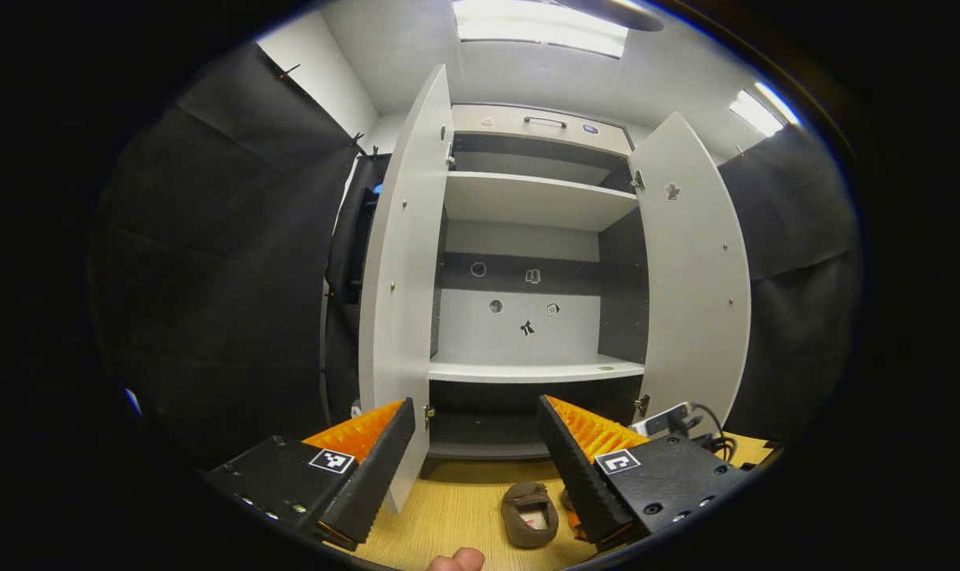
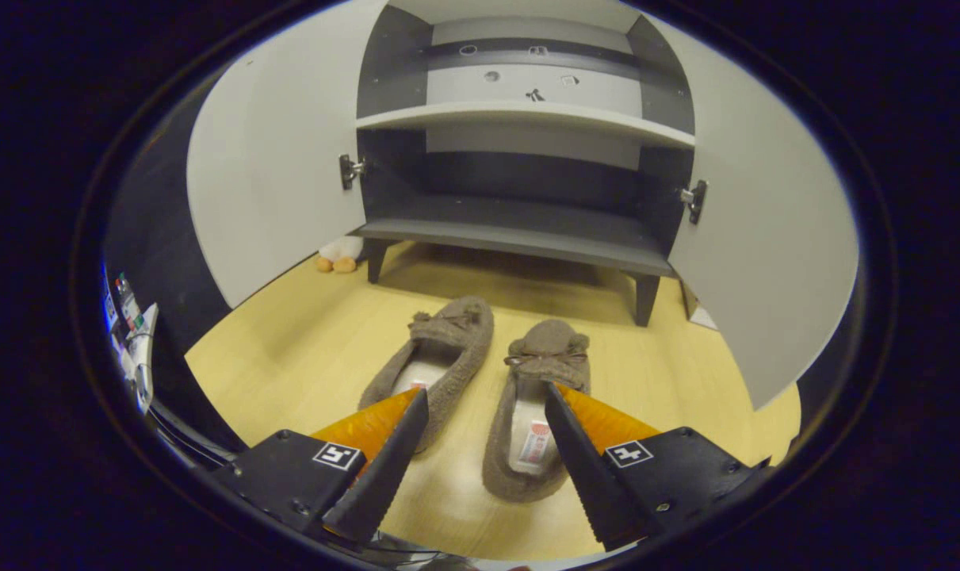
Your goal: Grab one shoe with the right hand and put it into the shoe cabinet, grab the other shoe with the left hand and put it into the shoe cabinet; then close the right door with the right hand and the left door with the left hand.
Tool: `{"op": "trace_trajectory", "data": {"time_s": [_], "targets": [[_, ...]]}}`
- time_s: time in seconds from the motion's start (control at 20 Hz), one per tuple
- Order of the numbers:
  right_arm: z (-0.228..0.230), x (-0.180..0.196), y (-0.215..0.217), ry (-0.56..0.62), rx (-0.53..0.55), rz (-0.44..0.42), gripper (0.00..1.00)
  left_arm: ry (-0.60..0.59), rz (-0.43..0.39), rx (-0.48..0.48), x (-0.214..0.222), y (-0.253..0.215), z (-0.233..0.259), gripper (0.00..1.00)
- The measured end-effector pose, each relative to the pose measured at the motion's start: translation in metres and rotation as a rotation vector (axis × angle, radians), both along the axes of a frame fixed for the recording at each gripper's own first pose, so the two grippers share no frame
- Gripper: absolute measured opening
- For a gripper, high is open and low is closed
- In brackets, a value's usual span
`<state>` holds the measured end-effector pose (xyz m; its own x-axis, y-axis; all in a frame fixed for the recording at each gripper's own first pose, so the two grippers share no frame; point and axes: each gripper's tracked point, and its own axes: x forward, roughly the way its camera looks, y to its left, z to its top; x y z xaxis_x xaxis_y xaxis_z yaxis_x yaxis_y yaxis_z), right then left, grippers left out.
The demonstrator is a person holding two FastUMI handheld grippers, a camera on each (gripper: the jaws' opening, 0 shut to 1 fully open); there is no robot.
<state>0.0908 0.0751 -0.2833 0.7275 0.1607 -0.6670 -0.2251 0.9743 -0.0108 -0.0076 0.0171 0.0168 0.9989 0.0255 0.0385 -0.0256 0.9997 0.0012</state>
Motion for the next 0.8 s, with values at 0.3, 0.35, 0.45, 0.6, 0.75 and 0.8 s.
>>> {"op": "trace_trajectory", "data": {"time_s": [0.3,0.35,0.45,0.6,0.75,0.8], "targets": [[-0.037,0.020,-0.002,0.088,0.002,-0.048,0.91,0.009,0.007,-0.001,0.001,0.004,-0.002,0.94],[-0.039,0.023,0.000,0.097,0.011,-0.048,0.82,0.010,0.012,0.000,0.001,0.005,-0.002,0.94],[-0.045,0.029,0.000,0.109,0.014,-0.057,0.67,0.013,0.017,0.001,0.001,0.007,-0.003,0.94],[-0.052,0.036,-0.001,0.123,-0.003,-0.064,0.67,0.021,0.027,0.004,0.000,0.010,-0.004,0.94],[-0.059,0.045,-0.008,0.112,-0.033,-0.078,0.54,0.019,0.032,0.003,0.002,0.015,-0.005,0.94],[-0.061,0.047,-0.013,0.105,-0.044,-0.092,0.46,0.018,0.034,0.007,0.003,0.017,-0.005,0.94]]}}
